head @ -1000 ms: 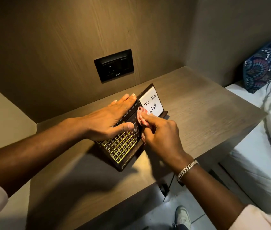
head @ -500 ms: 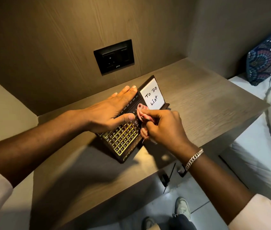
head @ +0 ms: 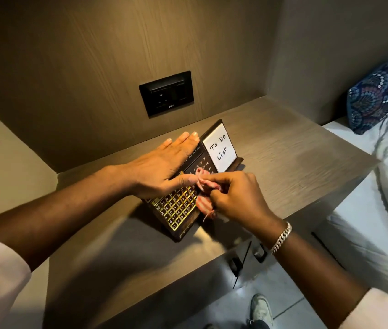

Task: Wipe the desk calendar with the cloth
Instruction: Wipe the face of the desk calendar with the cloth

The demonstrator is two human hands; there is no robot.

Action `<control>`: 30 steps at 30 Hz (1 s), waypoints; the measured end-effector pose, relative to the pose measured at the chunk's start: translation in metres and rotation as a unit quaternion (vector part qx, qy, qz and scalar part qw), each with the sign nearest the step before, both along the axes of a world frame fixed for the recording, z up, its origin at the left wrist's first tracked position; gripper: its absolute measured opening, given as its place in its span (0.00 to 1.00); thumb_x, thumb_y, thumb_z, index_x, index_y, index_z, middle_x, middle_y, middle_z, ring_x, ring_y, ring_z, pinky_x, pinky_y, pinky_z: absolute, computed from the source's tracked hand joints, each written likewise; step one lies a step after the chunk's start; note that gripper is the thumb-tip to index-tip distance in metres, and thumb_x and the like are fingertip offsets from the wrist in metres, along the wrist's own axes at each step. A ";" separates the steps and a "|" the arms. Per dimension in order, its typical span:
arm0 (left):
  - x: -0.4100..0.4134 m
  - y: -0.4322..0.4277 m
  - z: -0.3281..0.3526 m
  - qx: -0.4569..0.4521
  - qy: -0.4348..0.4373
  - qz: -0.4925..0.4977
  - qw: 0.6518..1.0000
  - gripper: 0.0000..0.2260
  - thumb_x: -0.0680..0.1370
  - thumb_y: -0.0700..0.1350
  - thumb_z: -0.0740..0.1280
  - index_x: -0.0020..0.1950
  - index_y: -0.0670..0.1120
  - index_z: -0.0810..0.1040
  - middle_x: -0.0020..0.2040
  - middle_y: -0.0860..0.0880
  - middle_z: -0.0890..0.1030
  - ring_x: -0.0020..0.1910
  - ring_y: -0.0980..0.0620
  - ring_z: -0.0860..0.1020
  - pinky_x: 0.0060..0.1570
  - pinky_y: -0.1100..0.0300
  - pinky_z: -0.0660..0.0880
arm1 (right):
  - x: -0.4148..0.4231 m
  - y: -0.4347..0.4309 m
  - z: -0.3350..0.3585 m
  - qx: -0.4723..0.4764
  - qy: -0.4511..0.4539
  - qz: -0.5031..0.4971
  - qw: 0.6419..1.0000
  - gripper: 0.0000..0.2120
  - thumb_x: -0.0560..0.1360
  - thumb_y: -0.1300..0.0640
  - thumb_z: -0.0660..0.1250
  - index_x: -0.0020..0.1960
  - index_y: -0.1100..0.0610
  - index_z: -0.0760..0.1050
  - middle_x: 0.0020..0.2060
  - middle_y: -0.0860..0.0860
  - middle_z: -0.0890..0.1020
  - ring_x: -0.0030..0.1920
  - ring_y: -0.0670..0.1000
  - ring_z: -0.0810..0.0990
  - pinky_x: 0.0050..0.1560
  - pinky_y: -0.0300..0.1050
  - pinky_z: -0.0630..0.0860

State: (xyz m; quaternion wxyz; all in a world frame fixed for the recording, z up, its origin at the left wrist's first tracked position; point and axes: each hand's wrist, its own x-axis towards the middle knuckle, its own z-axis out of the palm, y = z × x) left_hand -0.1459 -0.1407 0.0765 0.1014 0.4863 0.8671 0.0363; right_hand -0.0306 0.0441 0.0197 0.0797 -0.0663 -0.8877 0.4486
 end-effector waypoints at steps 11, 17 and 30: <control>0.000 0.004 0.000 -0.009 0.022 -0.012 1.000 0.43 0.73 0.72 0.46 0.78 0.48 0.34 0.79 0.48 0.35 0.77 0.56 0.34 0.74 0.58 0.35 | -0.006 0.006 0.012 0.073 -0.014 0.015 0.997 0.18 0.69 0.58 0.74 0.58 0.47 0.83 0.49 0.52 0.88 0.47 0.51 0.84 0.52 0.52 0.83; -0.002 0.003 -0.001 -0.011 0.013 -0.012 1.000 0.44 0.72 0.75 0.43 0.77 0.50 0.33 0.79 0.49 0.34 0.76 0.59 0.33 0.72 0.60 0.33 | -0.006 0.014 0.011 0.045 -0.012 -0.014 0.999 0.19 0.70 0.60 0.73 0.59 0.48 0.83 0.51 0.54 0.87 0.50 0.52 0.84 0.53 0.52 0.83; -0.002 0.006 -0.003 0.002 0.002 -0.008 1.000 0.41 0.73 0.73 0.42 0.78 0.51 0.34 0.79 0.50 0.36 0.76 0.61 0.33 0.73 0.59 0.35 | -0.003 0.015 0.014 0.092 -0.020 -0.033 0.995 0.19 0.70 0.55 0.74 0.61 0.50 0.82 0.52 0.55 0.87 0.51 0.54 0.83 0.56 0.50 0.82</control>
